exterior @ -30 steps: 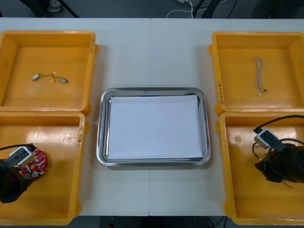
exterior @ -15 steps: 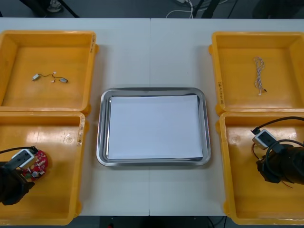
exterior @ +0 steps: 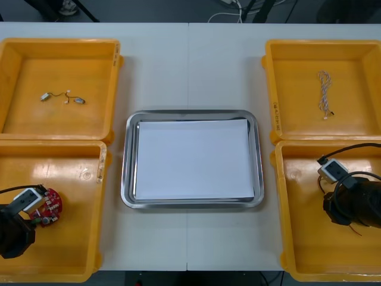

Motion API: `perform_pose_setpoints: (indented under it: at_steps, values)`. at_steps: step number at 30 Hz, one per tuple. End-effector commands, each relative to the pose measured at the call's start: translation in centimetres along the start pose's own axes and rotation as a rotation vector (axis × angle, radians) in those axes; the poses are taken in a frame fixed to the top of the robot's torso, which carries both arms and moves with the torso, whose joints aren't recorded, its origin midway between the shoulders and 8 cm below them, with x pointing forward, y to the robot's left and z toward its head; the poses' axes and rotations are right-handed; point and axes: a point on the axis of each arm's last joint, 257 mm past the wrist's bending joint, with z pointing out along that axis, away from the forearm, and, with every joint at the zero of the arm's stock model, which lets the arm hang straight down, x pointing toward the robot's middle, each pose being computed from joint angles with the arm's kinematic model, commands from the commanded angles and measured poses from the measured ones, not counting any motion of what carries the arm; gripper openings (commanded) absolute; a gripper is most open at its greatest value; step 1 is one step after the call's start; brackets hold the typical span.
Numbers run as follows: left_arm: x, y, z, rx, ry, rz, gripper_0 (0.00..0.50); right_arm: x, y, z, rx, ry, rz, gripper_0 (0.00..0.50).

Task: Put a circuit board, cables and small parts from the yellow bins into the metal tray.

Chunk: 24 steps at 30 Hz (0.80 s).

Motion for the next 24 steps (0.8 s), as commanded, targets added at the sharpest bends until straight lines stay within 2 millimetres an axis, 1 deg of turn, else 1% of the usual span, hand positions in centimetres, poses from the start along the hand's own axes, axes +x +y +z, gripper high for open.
perform_pose_setpoints:
  at_steps: [1, 5, 6, 13, 15, 18, 24]
  values:
    - [-0.2, 0.8, -0.3, -0.014, 0.007, 0.154, 0.000, -0.9, -1.4, -0.4, 0.026, -0.007, -0.047, 0.000]
    - [-0.4, 1.0, -0.3, -0.016, 0.005, 0.150, 0.000, -1.5, -1.9, -1.1, 0.032, 0.002, -0.062, 0.000]
    - [-0.5, 1.0, -0.3, -0.017, 0.003, 0.151, 0.000, -1.4, -1.9, -1.2, 0.031, 0.011, -0.064, 0.000]
    - [-0.9, 1.7, -1.0, -0.013, 0.012, 0.137, 0.000, -1.9, -2.7, -3.3, 0.034, 0.055, -0.083, 0.000]
    - [-0.9, 2.2, -1.5, -0.016, 0.022, 0.136, 0.000, -2.0, -2.9, -4.1, 0.032, 0.072, -0.085, 0.000]
    - [-1.0, 2.5, -2.1, -0.012, 0.031, 0.135, 0.000, -2.1, -3.1, -5.0, 0.028, 0.086, -0.082, 0.000]
    - [-1.4, 3.3, -4.0, -0.010, 0.051, 0.136, 0.000, -2.5, -3.8, -7.7, -0.023, 0.109, -0.021, 0.000]
